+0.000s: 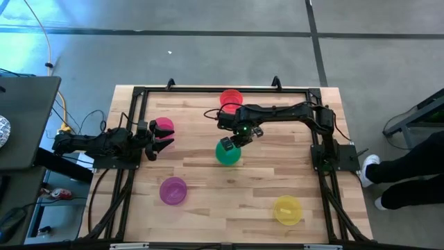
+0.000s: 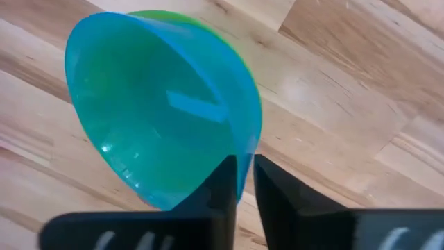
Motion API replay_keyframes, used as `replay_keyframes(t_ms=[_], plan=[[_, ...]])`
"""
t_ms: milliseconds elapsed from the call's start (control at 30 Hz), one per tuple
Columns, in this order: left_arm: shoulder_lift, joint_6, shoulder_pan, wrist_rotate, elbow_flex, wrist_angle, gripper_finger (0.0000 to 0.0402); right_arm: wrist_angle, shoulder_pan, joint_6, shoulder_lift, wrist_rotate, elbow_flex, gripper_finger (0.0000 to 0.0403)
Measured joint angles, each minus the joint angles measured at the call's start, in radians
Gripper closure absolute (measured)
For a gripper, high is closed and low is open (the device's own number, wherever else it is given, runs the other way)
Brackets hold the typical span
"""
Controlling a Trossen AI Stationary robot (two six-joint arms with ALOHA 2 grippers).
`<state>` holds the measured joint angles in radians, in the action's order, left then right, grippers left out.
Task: Nest bowls inside each other
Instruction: Stack the blue bowl on the green bowl
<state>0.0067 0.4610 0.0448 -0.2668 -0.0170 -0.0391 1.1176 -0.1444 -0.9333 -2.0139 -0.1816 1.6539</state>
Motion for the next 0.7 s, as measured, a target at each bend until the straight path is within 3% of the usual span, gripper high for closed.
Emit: replay_keyframes(t_ms=[133, 700], plan=[[0.0, 0.0, 0.0, 0.0, 0.0, 0.0, 0.0186, 0.0, 0.001, 0.018, 0.0, 0.008, 0.0, 0.0398], [0.0, 0.014, 0.0, 0.028, 0.0, 0.005, 0.0186, -0.037, 0.023, 0.026, -0.073, -0.04, 0.0, 0.0402]])
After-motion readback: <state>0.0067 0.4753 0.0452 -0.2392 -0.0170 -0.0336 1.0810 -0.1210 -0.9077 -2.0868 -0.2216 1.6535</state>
